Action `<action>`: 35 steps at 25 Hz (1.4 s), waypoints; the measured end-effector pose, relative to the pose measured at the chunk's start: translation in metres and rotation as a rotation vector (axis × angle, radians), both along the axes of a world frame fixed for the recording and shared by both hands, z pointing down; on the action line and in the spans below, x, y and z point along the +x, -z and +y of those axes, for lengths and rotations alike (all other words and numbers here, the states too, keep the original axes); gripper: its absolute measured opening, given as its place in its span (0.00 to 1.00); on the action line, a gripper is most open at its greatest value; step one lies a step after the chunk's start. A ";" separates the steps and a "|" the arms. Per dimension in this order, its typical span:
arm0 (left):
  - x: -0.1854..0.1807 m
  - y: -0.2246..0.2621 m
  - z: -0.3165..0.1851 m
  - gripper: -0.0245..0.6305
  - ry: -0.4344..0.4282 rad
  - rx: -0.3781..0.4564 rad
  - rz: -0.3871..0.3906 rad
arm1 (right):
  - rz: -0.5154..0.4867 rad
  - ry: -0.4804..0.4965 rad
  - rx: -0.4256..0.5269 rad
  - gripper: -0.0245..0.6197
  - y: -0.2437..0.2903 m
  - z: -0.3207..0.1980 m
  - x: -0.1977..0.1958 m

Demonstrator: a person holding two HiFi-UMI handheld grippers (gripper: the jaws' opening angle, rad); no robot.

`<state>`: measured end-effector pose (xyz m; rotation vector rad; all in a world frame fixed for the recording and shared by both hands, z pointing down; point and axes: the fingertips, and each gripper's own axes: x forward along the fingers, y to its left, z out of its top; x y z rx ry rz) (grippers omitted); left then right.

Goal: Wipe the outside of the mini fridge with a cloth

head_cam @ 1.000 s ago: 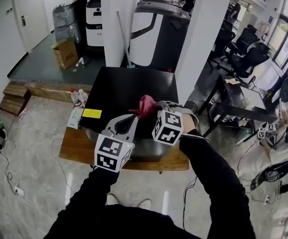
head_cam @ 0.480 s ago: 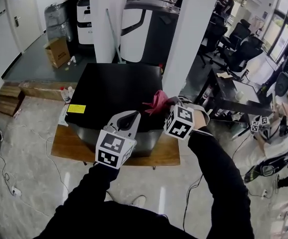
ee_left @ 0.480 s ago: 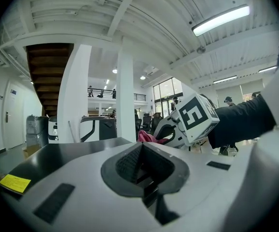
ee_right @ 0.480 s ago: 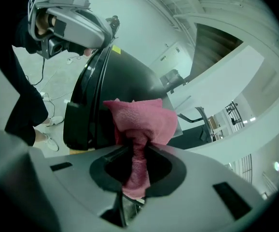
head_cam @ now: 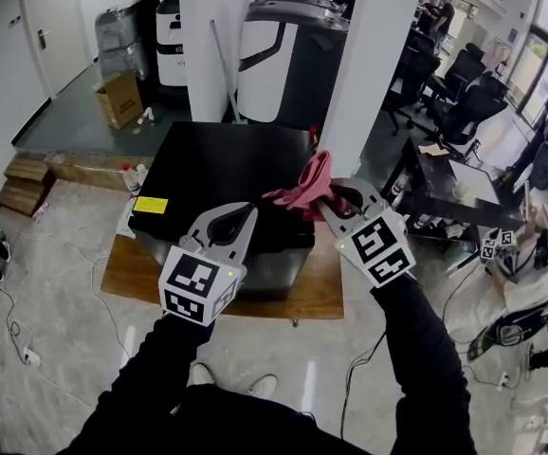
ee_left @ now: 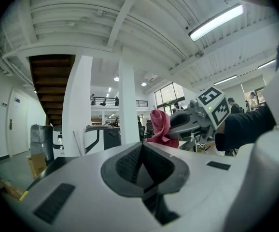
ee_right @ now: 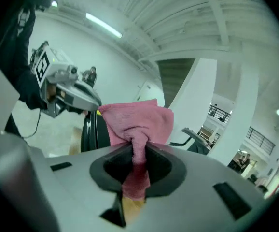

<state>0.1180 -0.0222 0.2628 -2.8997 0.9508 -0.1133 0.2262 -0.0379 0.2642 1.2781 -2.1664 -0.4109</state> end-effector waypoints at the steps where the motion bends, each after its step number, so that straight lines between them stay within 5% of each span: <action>1: -0.008 0.004 0.002 0.05 0.006 0.009 0.008 | -0.066 0.022 0.022 0.14 0.008 0.007 -0.009; 5: -0.042 0.009 0.019 0.05 0.010 0.023 0.044 | -0.240 0.092 0.079 0.14 0.018 0.038 -0.048; 13: -0.133 -0.025 0.041 0.05 0.020 0.006 0.096 | -0.438 0.133 0.135 0.15 -0.015 0.072 -0.164; 25: -0.382 -0.080 0.030 0.05 0.087 -0.027 0.151 | -0.673 0.089 0.056 0.15 -0.098 0.062 -0.412; 35: -0.504 -0.092 -0.006 0.05 0.098 0.002 0.185 | -0.786 0.024 0.053 0.15 -0.111 0.019 -0.530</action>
